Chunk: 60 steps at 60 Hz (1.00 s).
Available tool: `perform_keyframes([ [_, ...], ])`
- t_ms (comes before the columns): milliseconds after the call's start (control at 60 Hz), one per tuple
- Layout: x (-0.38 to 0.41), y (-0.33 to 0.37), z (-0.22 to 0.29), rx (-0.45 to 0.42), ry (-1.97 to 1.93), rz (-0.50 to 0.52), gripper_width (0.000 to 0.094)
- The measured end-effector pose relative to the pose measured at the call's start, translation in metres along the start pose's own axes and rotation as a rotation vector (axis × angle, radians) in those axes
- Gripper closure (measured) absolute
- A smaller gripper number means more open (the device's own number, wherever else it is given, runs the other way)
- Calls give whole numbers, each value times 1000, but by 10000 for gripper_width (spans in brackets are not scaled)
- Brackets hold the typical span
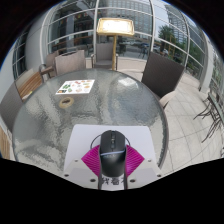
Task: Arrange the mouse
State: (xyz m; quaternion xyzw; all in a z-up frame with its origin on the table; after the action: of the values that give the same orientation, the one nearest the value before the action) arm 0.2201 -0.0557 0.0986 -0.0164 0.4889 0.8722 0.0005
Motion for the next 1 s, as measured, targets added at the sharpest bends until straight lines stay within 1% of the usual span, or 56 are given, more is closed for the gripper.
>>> perform_keyframes([
  [33, 0, -9, -7, 15, -4, 12, 650],
  [67, 0, -15, -13, 37, -6, 23, 630],
  [117, -2, -29, -23, 63, 10, 13, 628],
  [150, -3, -30, -21, 28, 14, 13, 629],
  [183, -3, -32, -20, 39, 13, 14, 618],
  [267, -3, -30, -22, 23, 30, 10, 575],
  [333, -4, -31, -23, 20, 12, 14, 524],
  [400, -4, -31, -22, 38, 4, 18, 474],
  [433, -5, -31, -21, 49, 9, 7, 418],
  [483, -10, -28, -22, 75, 29, -34, 252],
  [533, -9, -17, -16, 92, 46, -43, 67],
  [667, 12, 27, 14, -8, 10, -27, 78],
  [767, 36, 70, 29, -55, -6, -20, 76],
  [883, 81, 113, 28, -106, -19, 30, 75],
  [1000, 122, 145, 9, -128, -16, 51, 74],
])
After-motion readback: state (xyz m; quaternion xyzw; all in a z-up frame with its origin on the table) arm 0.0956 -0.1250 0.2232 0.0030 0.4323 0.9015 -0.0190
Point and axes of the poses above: the point between the fingertips, and its own axes, seen from behind it with the camera up: x to the left, z up, y backward, against the way the camera looks, the point moved 10 cm from there along y, backward, against the way the camera looks, and after that the axes turned 11 degrees about x, right-handed, at the moved point
